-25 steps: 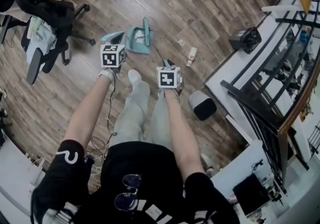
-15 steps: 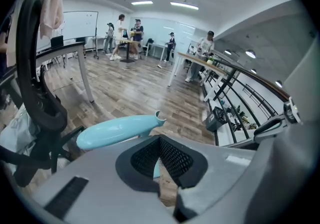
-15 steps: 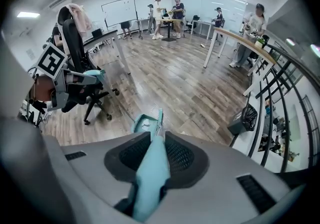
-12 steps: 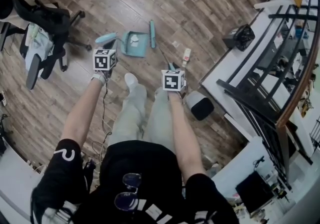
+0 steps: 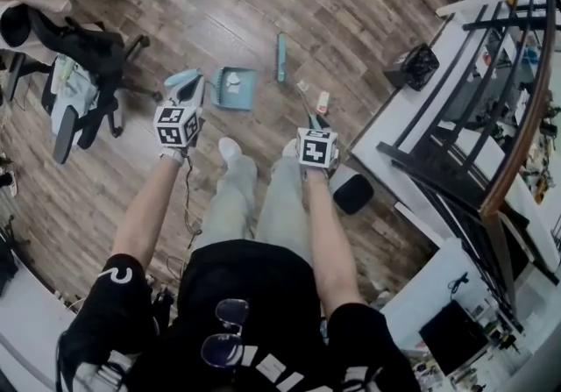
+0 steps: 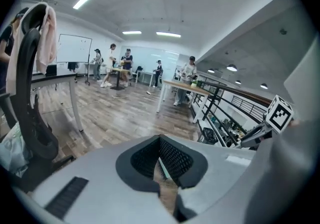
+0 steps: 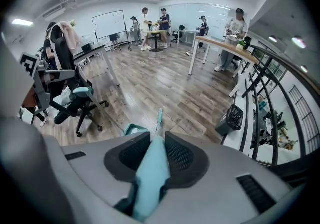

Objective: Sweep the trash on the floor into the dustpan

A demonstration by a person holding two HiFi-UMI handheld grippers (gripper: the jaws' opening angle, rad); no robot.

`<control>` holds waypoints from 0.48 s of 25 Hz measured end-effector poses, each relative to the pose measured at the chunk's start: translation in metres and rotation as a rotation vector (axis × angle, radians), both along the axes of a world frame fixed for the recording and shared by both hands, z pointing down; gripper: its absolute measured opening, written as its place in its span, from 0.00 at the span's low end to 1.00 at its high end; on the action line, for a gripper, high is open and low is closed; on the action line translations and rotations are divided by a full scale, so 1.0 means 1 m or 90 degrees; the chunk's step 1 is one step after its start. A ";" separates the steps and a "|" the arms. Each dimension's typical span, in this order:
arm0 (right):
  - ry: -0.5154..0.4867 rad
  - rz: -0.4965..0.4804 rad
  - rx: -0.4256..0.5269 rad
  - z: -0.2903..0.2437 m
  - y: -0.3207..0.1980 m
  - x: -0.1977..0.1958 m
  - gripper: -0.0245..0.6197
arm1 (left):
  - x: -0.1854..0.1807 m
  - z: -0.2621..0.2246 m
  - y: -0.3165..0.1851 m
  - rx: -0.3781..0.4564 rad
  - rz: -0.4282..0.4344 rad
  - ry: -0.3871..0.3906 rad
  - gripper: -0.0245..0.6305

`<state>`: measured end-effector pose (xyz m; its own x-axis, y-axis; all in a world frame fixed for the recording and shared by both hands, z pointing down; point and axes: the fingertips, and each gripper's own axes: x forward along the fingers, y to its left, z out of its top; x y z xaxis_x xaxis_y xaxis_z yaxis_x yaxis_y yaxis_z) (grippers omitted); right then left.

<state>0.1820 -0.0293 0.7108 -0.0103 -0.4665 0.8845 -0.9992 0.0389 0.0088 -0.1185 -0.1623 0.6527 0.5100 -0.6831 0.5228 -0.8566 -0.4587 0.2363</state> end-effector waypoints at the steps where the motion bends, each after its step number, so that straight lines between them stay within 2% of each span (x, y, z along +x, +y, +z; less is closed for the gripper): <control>1: -0.001 0.006 0.005 -0.004 0.000 0.006 0.17 | 0.008 -0.009 0.003 0.016 0.011 -0.001 0.04; 6: 0.003 0.030 0.018 -0.014 0.000 0.035 0.17 | 0.035 -0.039 0.010 0.068 0.027 0.002 0.04; 12: 0.002 0.058 0.019 -0.015 0.005 0.057 0.17 | 0.049 -0.044 0.007 0.071 0.030 0.008 0.04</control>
